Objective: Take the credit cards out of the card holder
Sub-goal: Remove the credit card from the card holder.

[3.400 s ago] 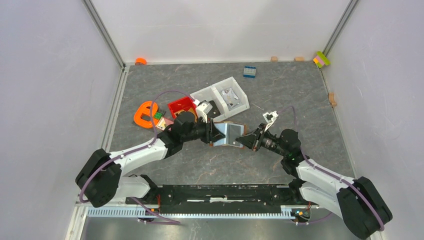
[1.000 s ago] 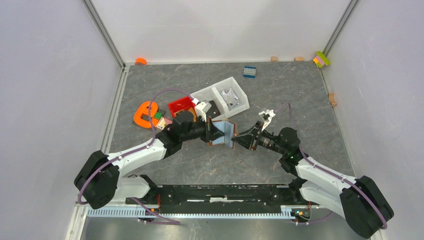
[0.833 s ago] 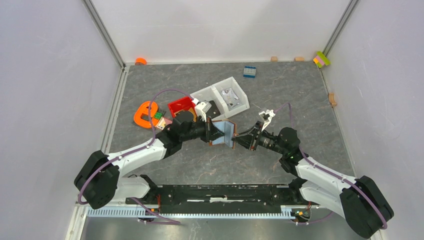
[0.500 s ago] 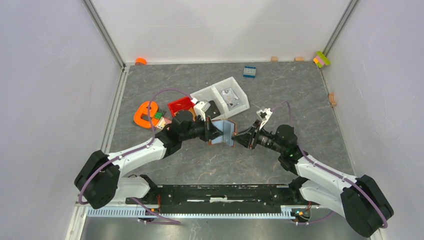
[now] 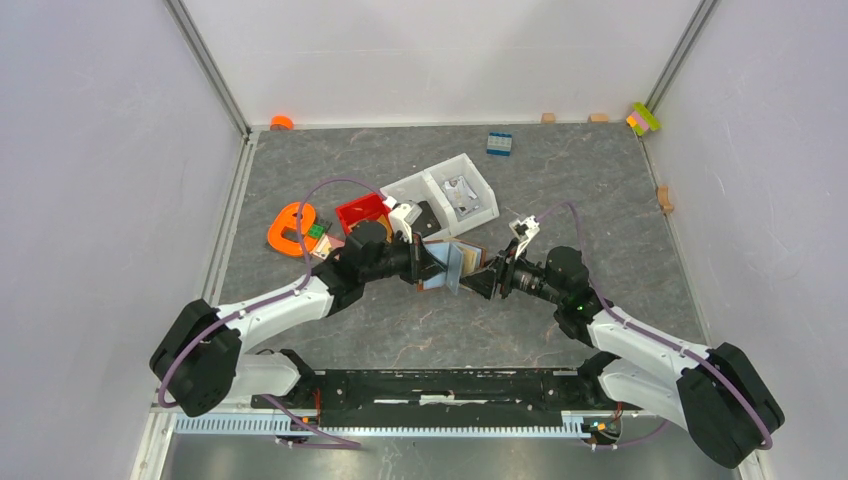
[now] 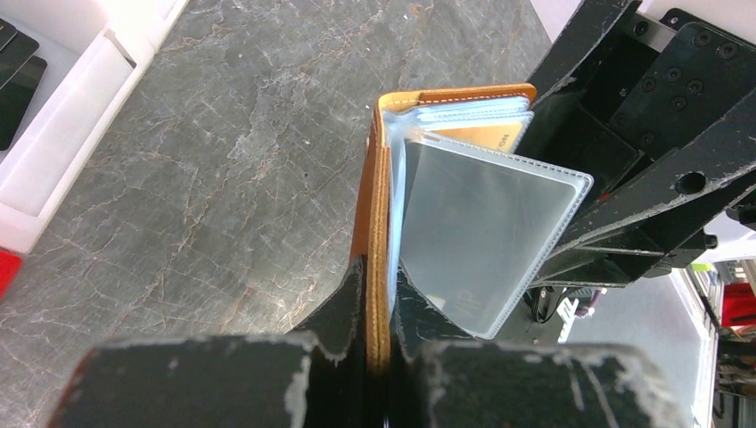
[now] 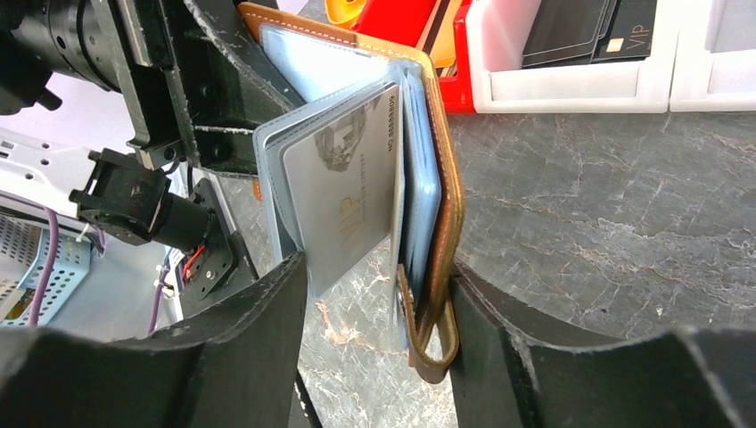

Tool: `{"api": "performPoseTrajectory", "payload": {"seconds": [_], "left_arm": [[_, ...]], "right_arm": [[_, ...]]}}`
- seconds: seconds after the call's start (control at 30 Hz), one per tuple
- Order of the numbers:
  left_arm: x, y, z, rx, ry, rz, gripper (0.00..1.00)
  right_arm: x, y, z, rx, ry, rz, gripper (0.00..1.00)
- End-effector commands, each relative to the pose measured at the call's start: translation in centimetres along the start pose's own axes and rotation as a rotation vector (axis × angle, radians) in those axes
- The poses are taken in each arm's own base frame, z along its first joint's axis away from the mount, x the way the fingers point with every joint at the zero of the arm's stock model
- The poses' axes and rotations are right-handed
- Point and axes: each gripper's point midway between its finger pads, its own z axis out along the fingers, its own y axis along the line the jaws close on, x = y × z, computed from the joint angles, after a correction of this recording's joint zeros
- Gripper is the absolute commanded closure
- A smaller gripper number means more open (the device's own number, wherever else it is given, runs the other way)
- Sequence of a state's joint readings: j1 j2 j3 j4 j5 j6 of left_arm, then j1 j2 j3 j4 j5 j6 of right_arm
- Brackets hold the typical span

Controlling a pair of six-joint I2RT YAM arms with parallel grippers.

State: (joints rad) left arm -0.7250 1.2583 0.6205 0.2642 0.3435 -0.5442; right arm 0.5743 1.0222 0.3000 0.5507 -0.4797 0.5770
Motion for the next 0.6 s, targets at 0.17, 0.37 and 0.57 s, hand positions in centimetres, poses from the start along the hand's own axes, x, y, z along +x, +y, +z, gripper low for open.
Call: {"api": "performPoseTrajectory", "payload": {"seconds": [0.17,0.37,0.57], "left_arm": [[-1.9,-2.7,0.0,0.106,-0.054,0.030,0.98],[-2.1,-2.0,-0.1,0.062,-0.070,0.024,0.97],[-2.3,-1.3,-0.4,0.017,-0.086,0.022,0.97]], "right_arm": [[-1.3,-0.2,0.1,0.028,-0.042,-0.035,0.33],[-1.5,-0.3,0.0,0.036,-0.051,-0.038,0.32],[-1.4,-0.7,0.0,0.059,-0.049,-0.035,0.32]]}}
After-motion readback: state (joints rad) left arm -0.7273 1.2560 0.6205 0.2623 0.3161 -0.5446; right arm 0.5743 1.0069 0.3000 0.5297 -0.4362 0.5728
